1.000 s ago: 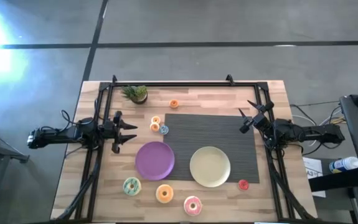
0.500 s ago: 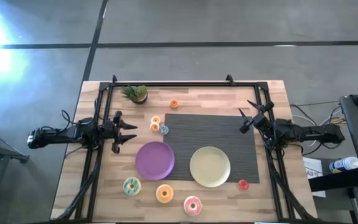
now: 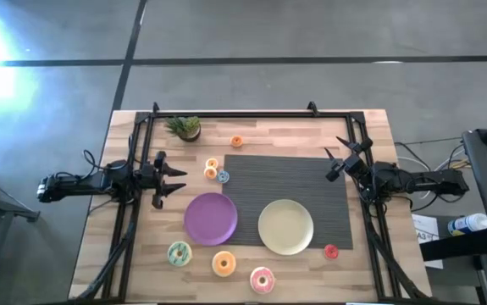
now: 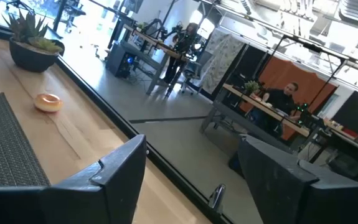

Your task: Pick & Place donuts

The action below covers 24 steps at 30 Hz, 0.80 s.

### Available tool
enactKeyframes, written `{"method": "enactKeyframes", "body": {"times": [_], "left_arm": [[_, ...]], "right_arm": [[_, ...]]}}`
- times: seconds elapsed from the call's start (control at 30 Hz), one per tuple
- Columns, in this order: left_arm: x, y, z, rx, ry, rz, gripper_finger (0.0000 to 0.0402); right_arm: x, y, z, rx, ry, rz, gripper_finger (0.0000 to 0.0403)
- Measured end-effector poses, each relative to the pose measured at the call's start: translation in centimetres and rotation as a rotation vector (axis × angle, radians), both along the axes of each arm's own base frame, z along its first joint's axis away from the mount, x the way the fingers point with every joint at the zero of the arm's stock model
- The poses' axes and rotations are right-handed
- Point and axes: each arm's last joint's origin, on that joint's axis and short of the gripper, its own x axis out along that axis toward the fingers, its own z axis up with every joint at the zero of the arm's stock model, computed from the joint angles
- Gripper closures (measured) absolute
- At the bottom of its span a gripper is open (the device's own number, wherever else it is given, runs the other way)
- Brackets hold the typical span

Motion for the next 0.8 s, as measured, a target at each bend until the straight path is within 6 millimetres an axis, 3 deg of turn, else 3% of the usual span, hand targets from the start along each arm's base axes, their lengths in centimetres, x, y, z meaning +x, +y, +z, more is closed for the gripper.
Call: {"method": "enactKeyframes", "body": {"times": [0.8], "left_arm": [[0.0,0.0,0.0,0.0,0.0,0.0,0.0252]], "right_arm": [[0.0,0.0,0.0,0.0,0.0,0.0,0.0154]]}}
